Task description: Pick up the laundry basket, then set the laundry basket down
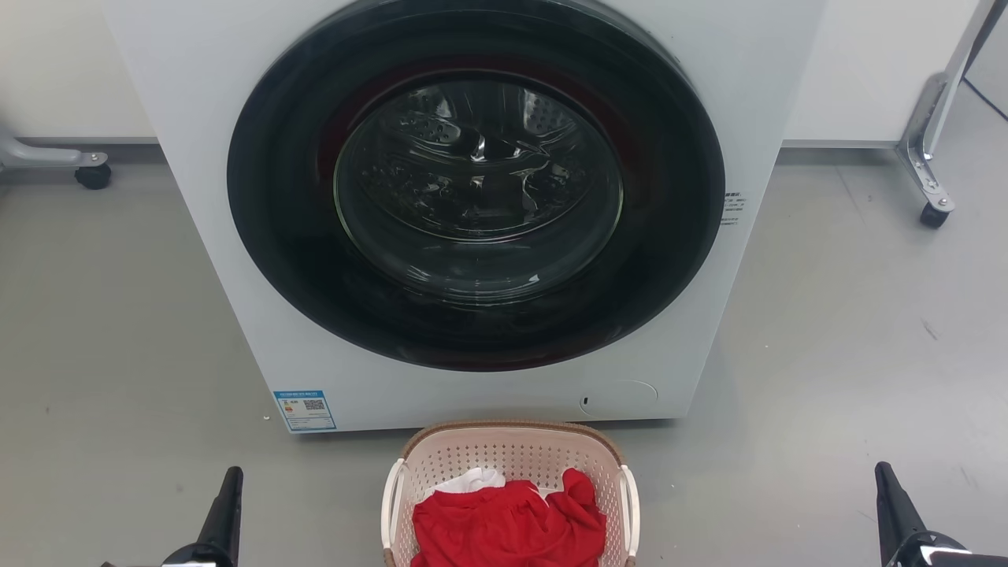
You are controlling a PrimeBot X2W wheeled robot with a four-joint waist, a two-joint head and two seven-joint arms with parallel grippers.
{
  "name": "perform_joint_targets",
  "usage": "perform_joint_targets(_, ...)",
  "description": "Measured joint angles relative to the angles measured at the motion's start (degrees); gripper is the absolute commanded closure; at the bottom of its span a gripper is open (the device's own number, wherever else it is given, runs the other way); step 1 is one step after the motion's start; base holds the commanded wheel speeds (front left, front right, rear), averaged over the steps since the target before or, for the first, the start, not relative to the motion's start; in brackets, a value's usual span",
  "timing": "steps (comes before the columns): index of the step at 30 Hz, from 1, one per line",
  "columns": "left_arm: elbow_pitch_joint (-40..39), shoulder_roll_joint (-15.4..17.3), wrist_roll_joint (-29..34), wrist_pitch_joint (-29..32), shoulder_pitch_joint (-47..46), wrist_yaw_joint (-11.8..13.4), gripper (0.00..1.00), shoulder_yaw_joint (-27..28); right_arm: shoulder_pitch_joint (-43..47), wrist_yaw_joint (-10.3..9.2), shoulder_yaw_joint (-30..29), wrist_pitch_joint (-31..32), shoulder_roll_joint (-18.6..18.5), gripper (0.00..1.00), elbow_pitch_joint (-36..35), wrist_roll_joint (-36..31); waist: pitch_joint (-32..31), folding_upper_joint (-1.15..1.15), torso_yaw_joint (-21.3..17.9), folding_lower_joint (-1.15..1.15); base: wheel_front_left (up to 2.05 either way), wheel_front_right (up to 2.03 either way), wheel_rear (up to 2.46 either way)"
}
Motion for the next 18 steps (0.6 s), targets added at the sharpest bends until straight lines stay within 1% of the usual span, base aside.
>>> perform_joint_targets(18,0.0,0.0,0.0,0.0,0.0,0.0,1.00,0.0,0.0,0.00,0.0,0.0,0.0,1.00,0.0,0.0,0.0,0.00,0.0,0.00,0.00,0.00,0.00)
